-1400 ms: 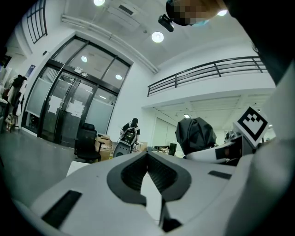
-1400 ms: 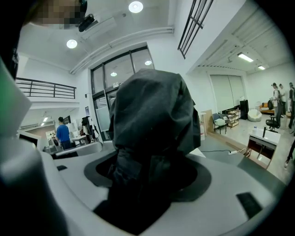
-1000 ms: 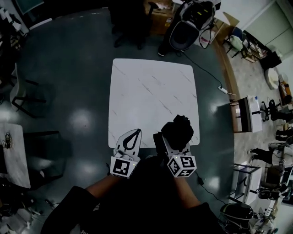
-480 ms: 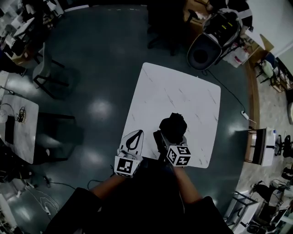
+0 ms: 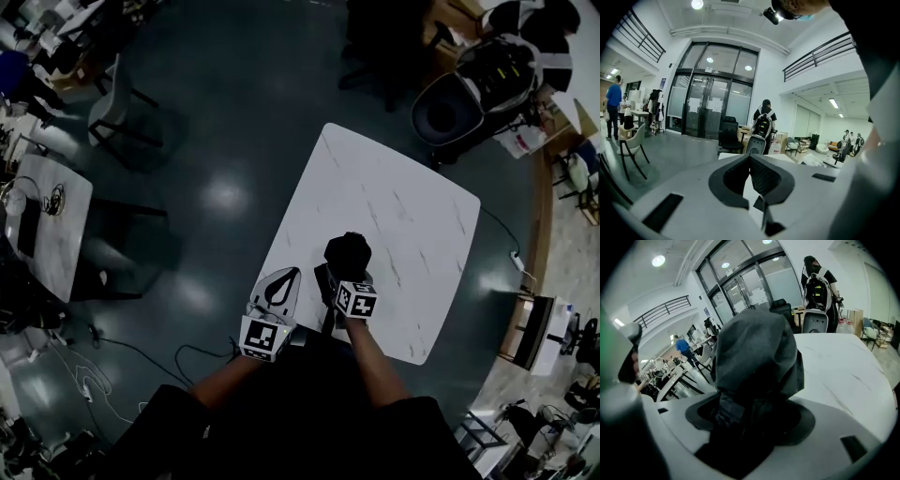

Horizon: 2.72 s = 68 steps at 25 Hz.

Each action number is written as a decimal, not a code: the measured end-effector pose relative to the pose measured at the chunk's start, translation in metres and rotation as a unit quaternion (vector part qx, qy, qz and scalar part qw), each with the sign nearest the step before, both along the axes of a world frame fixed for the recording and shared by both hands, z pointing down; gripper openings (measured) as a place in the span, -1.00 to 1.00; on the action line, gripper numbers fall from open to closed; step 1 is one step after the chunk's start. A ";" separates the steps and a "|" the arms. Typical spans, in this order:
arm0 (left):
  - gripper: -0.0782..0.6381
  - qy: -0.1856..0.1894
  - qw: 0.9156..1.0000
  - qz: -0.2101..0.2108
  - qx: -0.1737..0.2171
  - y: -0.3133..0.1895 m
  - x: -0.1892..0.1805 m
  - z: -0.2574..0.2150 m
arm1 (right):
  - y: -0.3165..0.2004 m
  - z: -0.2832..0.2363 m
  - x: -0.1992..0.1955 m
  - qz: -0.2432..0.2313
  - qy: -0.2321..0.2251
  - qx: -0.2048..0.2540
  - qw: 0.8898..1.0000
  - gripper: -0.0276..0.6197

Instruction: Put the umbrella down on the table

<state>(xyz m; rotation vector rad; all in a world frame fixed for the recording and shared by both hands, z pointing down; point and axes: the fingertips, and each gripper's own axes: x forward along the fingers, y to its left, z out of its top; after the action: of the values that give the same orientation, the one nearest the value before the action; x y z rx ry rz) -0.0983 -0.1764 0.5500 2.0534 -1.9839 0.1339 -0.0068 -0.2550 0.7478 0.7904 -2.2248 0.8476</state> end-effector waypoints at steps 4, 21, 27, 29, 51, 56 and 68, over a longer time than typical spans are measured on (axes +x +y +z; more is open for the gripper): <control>-0.76 0.006 1.000 -0.017 -0.016 0.011 -0.016 0.013 | -0.001 0.046 -0.012 0.004 0.033 -0.030 0.999 0.11; -0.76 0.007 0.999 -0.040 -0.021 0.024 -0.031 0.013 | -0.006 0.094 -0.023 0.023 0.100 -0.081 0.991 0.15; -0.76 0.019 0.999 -0.031 -0.025 0.034 -0.026 0.016 | -0.003 0.082 -0.011 0.044 0.126 -0.071 0.989 0.20; -0.76 0.026 0.999 -0.034 -0.022 0.038 -0.031 0.011 | 0.000 0.067 -0.015 0.046 0.116 -0.061 0.990 0.20; -0.76 0.049 0.991 0.112 0.054 0.060 0.032 -0.030 | 0.073 -0.162 0.030 0.110 -0.063 0.131 0.983 -0.08; -0.76 0.048 0.988 0.130 0.064 0.061 0.048 -0.043 | 0.099 -0.198 0.036 0.088 -0.105 0.161 0.977 -0.75; -0.76 0.009 0.981 0.172 0.091 0.065 0.145 -0.078 | 0.132 -0.280 0.123 0.120 -0.108 0.308 0.938 -0.85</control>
<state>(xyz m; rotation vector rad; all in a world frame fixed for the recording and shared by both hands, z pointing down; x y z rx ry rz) 0.0467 -0.1113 0.4719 2.4916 -1.6680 0.0021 0.1162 -0.1229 0.4681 1.3320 -2.6685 0.3342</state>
